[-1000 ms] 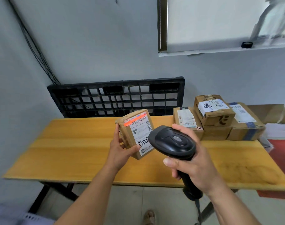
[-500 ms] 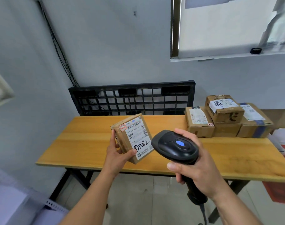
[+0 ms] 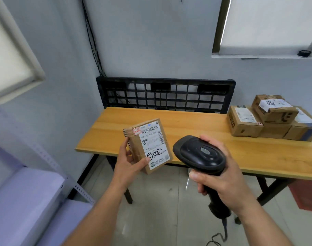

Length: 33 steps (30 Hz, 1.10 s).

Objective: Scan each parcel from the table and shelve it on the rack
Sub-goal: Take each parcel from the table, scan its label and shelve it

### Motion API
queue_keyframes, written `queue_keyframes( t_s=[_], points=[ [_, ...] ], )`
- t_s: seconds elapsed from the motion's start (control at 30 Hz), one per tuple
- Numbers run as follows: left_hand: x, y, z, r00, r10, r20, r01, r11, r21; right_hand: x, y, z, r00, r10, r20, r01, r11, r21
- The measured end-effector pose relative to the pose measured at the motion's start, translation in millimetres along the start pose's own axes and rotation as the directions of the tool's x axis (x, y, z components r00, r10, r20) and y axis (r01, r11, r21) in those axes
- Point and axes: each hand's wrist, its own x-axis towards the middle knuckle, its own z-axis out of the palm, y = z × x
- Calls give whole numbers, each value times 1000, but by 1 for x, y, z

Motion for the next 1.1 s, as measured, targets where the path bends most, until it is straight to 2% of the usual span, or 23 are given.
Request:
queue_keyframes(
  t_s=[0.2,0.47,0.77,1.1],
  points=[
    [-38,-12,-59,997,5,-79,-8,999,-38,-19,-7,52,997,3,81,1,999,-45],
    [-111,5,-108,953,25,-302,-56,994,-95,-30,-25,89,939,-100,328,108,994,-4],
    [-214,16,-136,822,45,-568,-45,999,13,-59,-35,114,827,-174,535,117,983,138],
    [-310,29,-187,639,120,-760,-29,991,133,-91,-51,171,663,-240,709,91,966,242]
  ],
)
